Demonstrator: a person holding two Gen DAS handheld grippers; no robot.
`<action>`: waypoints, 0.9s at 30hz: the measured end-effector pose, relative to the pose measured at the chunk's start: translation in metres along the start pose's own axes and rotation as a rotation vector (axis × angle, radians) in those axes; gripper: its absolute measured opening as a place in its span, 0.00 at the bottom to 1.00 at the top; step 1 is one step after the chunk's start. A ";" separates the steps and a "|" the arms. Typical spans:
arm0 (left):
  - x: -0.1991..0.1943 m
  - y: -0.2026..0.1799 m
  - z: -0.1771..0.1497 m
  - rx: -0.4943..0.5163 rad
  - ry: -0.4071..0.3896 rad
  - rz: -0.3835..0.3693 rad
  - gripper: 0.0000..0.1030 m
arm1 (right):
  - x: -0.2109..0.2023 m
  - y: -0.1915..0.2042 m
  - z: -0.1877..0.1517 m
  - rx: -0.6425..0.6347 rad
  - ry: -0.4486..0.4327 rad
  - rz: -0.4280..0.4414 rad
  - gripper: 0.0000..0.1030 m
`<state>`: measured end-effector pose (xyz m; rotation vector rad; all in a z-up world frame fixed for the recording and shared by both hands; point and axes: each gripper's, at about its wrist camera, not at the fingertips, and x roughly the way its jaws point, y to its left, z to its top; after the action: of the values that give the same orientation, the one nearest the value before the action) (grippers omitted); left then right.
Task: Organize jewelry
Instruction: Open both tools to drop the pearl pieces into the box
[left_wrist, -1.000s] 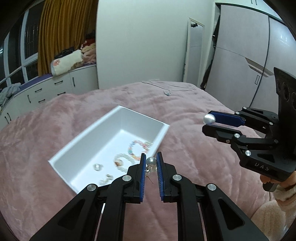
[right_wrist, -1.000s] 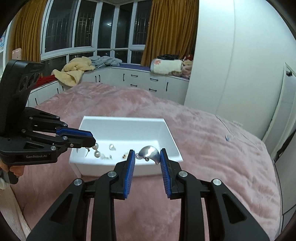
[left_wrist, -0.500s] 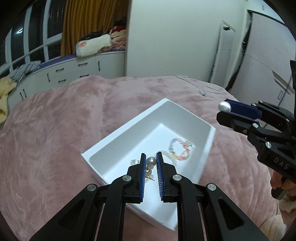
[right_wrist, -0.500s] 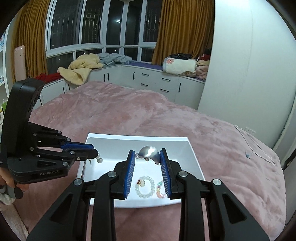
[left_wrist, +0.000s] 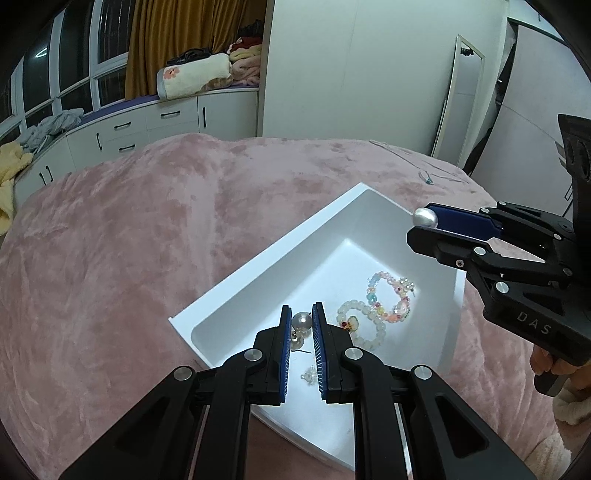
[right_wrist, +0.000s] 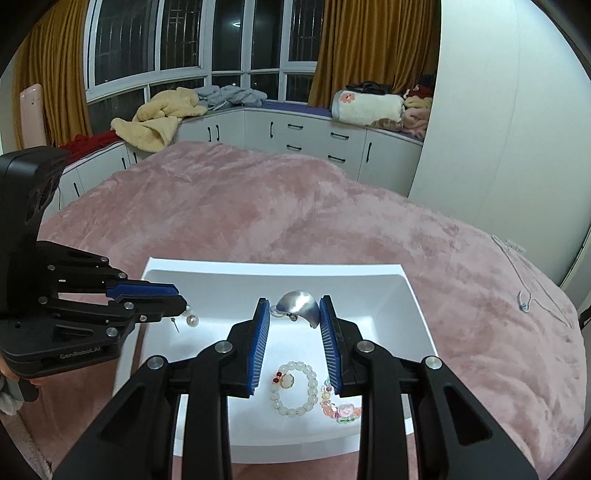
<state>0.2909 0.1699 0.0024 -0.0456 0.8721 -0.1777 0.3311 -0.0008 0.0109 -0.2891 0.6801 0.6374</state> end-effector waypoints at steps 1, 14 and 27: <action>0.002 0.000 -0.001 -0.001 0.002 -0.001 0.16 | 0.002 0.000 -0.001 0.002 0.006 0.003 0.28; -0.004 -0.015 -0.012 0.015 -0.042 0.047 0.54 | -0.014 -0.002 -0.014 0.008 -0.008 -0.026 0.60; -0.050 -0.040 -0.023 0.032 -0.141 0.118 0.76 | -0.069 0.001 -0.017 0.063 -0.083 -0.039 0.80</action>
<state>0.2361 0.1397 0.0305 0.0230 0.7291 -0.0766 0.2805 -0.0386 0.0435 -0.2157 0.6125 0.5869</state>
